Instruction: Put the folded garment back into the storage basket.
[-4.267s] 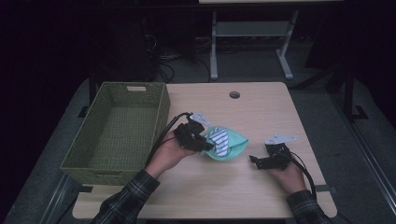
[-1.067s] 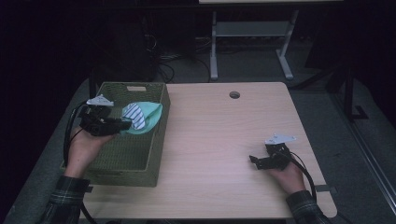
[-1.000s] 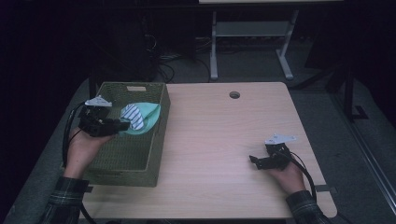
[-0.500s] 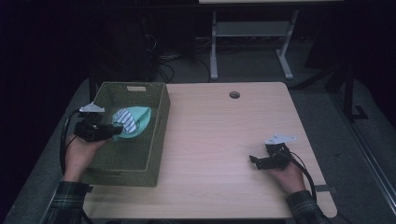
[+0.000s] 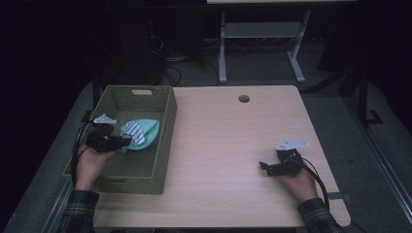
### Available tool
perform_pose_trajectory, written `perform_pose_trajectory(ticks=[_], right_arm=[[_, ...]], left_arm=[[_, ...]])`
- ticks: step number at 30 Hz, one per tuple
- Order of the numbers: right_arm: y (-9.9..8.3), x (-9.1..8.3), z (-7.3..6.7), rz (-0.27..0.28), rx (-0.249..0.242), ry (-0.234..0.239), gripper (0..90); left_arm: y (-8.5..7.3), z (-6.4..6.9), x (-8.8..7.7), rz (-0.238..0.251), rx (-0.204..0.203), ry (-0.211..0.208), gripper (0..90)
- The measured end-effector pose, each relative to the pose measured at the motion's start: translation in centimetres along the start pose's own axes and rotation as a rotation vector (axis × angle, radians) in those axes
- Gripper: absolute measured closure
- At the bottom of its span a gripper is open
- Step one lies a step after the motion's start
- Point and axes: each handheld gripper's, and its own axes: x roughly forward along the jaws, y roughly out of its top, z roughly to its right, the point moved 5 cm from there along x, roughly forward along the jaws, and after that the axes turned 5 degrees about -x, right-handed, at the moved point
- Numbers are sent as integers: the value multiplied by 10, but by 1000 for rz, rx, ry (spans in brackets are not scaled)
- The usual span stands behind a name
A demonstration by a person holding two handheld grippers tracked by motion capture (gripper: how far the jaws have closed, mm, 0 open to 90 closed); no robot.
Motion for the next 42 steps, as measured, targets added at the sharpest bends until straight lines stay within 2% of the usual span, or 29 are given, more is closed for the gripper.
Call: perform_pose_trajectory(ticks=[2,4,9,18,21,28,38,42], right_arm=[[0,0,0,0,1,0,121],[0,0,0,0,1,0,121],[0,0,0,0,1,0,121],[0,0,0,0,1,0,121],[0,0,0,1,1,0,122],[0,0,0,1,1,0,122],[0,0,0,1,-2,-3,126],[0,0,0,1,-2,-3,126]], left_arm=[[1,0,1,15,-1,-1,738],[0,0,4,8,-11,-1,738],[-2,-1,10,-9,-4,1,737],[-8,-1,22,-88,-4,-13,723],[-9,0,24,-102,-3,-3,695],[-10,1,26,-118,-2,-12,672],[-11,0,27,-134,-7,-16,578],[-11,-1,27,-129,-7,-13,492]])
